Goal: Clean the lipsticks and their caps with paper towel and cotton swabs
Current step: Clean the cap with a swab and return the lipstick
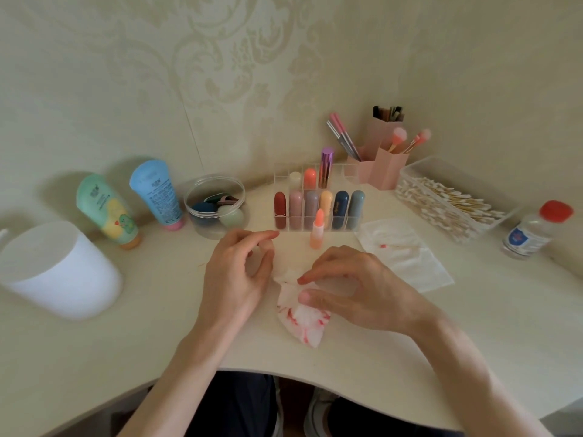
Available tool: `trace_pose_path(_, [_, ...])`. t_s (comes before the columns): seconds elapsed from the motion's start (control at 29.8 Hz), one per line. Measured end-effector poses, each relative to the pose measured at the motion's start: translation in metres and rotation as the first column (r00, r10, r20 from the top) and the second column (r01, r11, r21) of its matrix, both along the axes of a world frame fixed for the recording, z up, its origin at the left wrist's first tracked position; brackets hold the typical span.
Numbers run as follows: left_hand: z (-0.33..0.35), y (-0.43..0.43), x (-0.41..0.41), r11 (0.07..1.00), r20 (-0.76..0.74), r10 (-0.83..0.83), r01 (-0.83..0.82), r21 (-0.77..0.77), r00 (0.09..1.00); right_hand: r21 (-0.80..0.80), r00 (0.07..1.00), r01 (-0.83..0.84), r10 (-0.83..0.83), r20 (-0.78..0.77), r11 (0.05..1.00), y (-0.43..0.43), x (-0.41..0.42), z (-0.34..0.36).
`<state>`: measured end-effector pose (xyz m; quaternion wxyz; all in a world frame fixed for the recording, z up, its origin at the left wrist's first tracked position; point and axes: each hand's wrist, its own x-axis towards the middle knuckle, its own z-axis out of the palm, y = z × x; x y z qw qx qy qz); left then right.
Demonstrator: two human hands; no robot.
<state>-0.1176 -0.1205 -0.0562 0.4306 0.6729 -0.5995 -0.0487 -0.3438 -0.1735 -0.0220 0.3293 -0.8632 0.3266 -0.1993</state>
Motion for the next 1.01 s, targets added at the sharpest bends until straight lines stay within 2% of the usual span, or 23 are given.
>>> trace_pose_path(0.1, [0.002, 0.0, -0.003, 1.0, 0.025, 0.026, -0.027, 0.016, 0.999, -0.012, 0.999, 0.035, -0.034, 0.039, 0.999, 0.0, 0.001, -0.001])
trace_pose_path(0.23, [0.004, 0.002, -0.005, 0.999, 0.015, 0.032, -0.032, 0.021, 0.999, -0.047, 0.98, 0.162, -0.155, 0.122, 0.986, -0.003, -0.003, 0.004])
trace_pose_path(0.34, [0.003, 0.002, -0.005, 0.999, 0.005, 0.039, -0.039, 0.023, 0.999, -0.073, 0.961, 0.262, -0.254, 0.11, 0.962, -0.007, -0.007, 0.001])
trace_pose_path(0.47, [0.012, 0.005, -0.009, 0.989, -0.012, 0.069, -0.07, -0.131, 0.998, -0.121, 0.874, 0.485, -0.475, 0.1, 0.866, -0.015, -0.012, 0.001])
trace_pose_path(0.6, [0.028, 0.009, -0.028, 0.972, 0.055, 0.035, -0.021, -0.232, 0.998, -0.201, 0.764, 0.638, -0.643, 0.048, 0.743, -0.026, -0.033, 0.006])
trace_pose_path(0.67, [0.031, 0.007, -0.041, 0.979, 0.058, 0.029, -0.016, -0.203, 0.998, -0.225, 0.718, 0.672, -0.695, -0.035, 0.706, -0.033, -0.048, 0.006])
trace_pose_path(0.77, [0.032, -0.003, -0.057, 0.995, 0.021, 0.078, -0.076, -0.059, 0.997, -0.213, 0.669, 0.694, -0.725, -0.163, 0.688, -0.037, -0.063, 0.011])
trace_pose_path(0.87, [0.027, -0.016, -0.063, 0.992, 0.047, 0.114, -0.116, 0.049, 0.992, -0.192, 0.68, 0.684, -0.71, -0.184, 0.704, -0.039, -0.068, 0.009])
trace_pose_path(1.01, [0.025, -0.025, -0.063, 0.987, 0.042, 0.109, -0.114, 0.111, 0.993, -0.211, 0.689, 0.676, -0.707, -0.159, 0.706, -0.043, -0.07, 0.002])
